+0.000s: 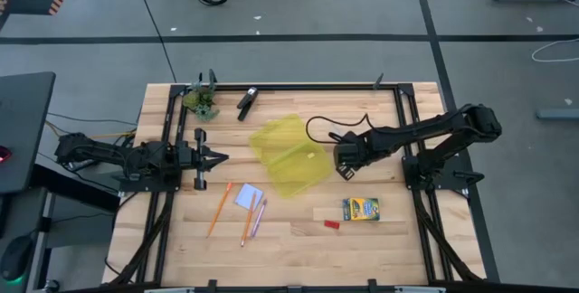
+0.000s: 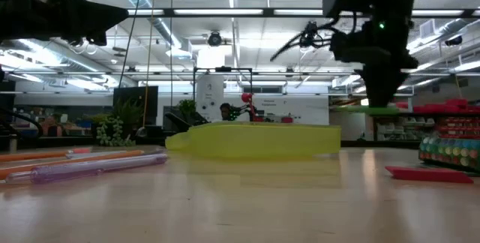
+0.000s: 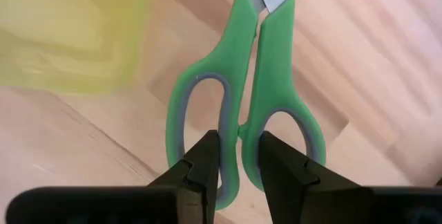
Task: Pack school essentials
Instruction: Put the green scissors into the yellow supply box
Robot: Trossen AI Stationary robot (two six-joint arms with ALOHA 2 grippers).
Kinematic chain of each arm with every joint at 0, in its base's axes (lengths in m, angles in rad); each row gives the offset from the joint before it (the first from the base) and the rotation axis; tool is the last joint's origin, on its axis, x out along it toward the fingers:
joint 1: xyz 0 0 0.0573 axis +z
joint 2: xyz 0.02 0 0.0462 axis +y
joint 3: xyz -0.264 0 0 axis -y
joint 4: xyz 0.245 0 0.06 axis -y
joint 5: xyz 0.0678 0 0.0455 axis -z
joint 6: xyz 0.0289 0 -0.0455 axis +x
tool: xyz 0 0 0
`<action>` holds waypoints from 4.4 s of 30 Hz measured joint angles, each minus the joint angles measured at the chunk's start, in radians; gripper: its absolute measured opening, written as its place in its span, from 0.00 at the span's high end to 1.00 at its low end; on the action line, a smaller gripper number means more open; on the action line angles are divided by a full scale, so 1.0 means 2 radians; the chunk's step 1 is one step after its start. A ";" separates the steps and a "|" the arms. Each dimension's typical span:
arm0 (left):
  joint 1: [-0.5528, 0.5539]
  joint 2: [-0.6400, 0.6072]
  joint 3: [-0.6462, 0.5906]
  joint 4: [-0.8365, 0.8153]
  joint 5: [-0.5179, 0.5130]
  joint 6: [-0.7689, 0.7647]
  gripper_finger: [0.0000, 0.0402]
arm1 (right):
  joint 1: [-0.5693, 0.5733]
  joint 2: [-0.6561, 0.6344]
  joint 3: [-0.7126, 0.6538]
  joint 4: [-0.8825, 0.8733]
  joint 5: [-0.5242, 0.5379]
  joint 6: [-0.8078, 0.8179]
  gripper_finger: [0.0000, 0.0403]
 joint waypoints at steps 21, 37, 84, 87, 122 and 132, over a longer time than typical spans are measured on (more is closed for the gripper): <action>0.000 0.000 0.000 0.000 0.000 0.000 0.95 | 0.000 0.000 0.051 0.106 0.040 -0.254 0.75; 0.000 0.000 0.000 0.000 0.000 0.000 0.95 | 0.000 0.000 0.051 0.161 0.026 -0.341 0.75; 0.000 0.000 0.000 -0.004 0.000 0.000 0.92 | -0.021 0.121 0.050 0.263 -0.047 -0.739 0.75; 0.000 0.000 0.000 -0.004 0.000 0.000 0.93 | -0.027 0.121 0.050 0.260 -0.048 -0.753 0.75; 0.000 0.000 0.000 -0.004 0.000 0.000 0.92 | -0.047 0.120 0.042 0.238 -0.106 -0.848 0.73; 0.000 0.000 0.000 -0.004 0.000 0.000 0.95 | -0.047 0.120 0.031 0.235 -0.106 -0.849 0.73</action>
